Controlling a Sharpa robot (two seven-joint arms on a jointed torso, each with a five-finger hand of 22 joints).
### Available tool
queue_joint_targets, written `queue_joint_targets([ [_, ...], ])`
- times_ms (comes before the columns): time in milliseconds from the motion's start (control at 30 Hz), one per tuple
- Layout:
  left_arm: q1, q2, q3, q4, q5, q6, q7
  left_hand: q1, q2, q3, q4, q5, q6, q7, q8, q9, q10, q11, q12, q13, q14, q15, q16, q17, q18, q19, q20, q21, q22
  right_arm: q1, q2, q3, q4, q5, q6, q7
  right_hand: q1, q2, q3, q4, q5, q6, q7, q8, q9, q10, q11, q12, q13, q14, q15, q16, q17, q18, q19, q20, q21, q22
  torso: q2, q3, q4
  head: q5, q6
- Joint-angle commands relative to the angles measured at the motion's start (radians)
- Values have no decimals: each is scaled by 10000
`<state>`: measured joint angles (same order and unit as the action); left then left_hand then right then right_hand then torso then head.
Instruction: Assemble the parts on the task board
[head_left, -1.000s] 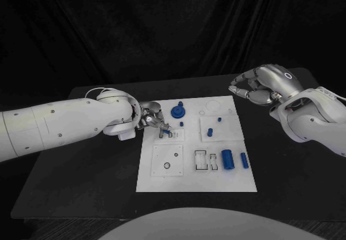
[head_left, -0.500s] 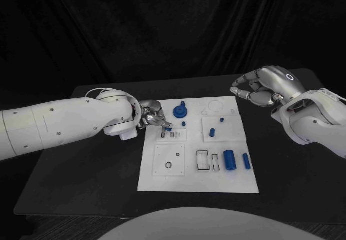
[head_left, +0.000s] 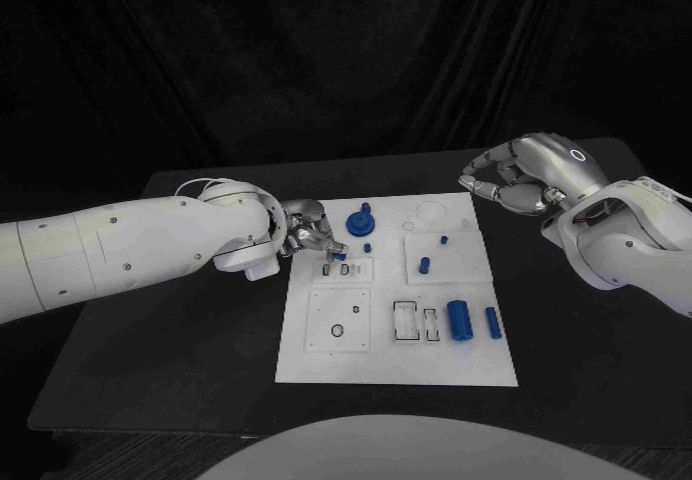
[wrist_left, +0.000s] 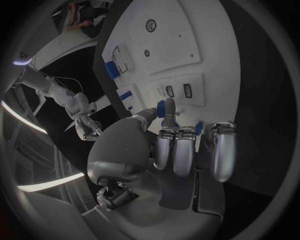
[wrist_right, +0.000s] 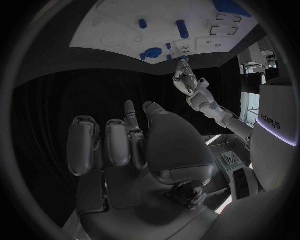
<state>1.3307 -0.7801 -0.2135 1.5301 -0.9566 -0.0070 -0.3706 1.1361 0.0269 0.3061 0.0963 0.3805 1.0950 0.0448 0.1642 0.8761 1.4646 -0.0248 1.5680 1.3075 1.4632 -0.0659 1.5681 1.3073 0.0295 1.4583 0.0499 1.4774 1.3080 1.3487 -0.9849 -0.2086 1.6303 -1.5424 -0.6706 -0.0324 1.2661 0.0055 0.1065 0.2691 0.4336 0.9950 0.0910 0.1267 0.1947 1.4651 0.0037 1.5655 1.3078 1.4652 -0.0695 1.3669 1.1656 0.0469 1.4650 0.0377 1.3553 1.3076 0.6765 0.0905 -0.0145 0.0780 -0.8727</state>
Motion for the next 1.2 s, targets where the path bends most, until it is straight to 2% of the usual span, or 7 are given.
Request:
queue_joint_targets([
  [33, -45, 22, 5, -10, 52, -10, 104, -22, 59, 124, -79, -55, -65, -11, -69, 13, 1062, 58, 28, 2633, 1076, 72, 27, 2635, 61, -27, 31, -63, 1807, -14, -9, 9, 35, -17, 70, -263, 21, 35, 25, 38, 66, -44, -6, -44, 12, 896, 48, -57, 2219, 394, 51, 4, 5, 28, 323, 65, -13, 1966, -3, 18, -31, 12, 1],
  [233, -79, 19, 4, 2, 52, 40, 103, -29, 63, 131, -76, -64, -66, -9, -71, 15, 1062, 60, 28, 2633, 1076, 73, 27, 2635, 64, -34, 33, -70, 1802, -14, -1, 9, 41, -17, 86, -277, 21, 36, 25, 40, 68, -44, -6, -45, 12, 896, 49, -57, 2218, 394, 52, 3, 2, 26, 326, 66, -5, 1968, -10, 27, -45, 22, 1],
  [400, -95, 21, 4, -2, 52, 87, 103, -40, 67, 141, -74, -77, -69, -7, -74, 17, 1062, 62, 28, 2633, 1076, 75, 27, 2635, 67, -44, 35, -79, 1796, -15, 11, 9, 37, -17, 102, -281, 24, 36, 28, 40, 73, -45, -7, -47, 13, 901, 49, -53, 2232, 395, 53, 6, 8, 26, 326, 66, -4, 1968, 0, 12, -23, -8, 1],
  [833, -200, 8, 3, -95, 52, 113, 120, -68, 69, 185, -80, -120, -112, 7, -102, 21, 1062, 75, 28, 2633, 1076, 87, 27, 2635, 78, -83, 46, -115, 1772, -16, 51, 9, 3, -17, 162, -273, 44, 42, 43, 34, 96, -26, -8, -41, 20, 900, 54, -54, 2228, 395, 53, 3, 2, 26, 326, 67, -6, 1968, 0, -11, -27, 30, 1],
  [1200, -311, 19, 3, -143, 52, 209, 130, -112, 74, 223, -74, -167, -134, 25, -117, 34, 1062, 91, 28, 2633, 1076, 102, 27, 2635, 83, -101, 59, -133, 1765, -17, 54, 9, -2, -17, 192, -276, 59, 45, 52, 28, 113, -7, -4, -34, 27, 904, 59, -52, 2237, 393, 52, -6, -18, 26, 326, 68, -7, 1968, -2, 4, -2, -38, 1],
])
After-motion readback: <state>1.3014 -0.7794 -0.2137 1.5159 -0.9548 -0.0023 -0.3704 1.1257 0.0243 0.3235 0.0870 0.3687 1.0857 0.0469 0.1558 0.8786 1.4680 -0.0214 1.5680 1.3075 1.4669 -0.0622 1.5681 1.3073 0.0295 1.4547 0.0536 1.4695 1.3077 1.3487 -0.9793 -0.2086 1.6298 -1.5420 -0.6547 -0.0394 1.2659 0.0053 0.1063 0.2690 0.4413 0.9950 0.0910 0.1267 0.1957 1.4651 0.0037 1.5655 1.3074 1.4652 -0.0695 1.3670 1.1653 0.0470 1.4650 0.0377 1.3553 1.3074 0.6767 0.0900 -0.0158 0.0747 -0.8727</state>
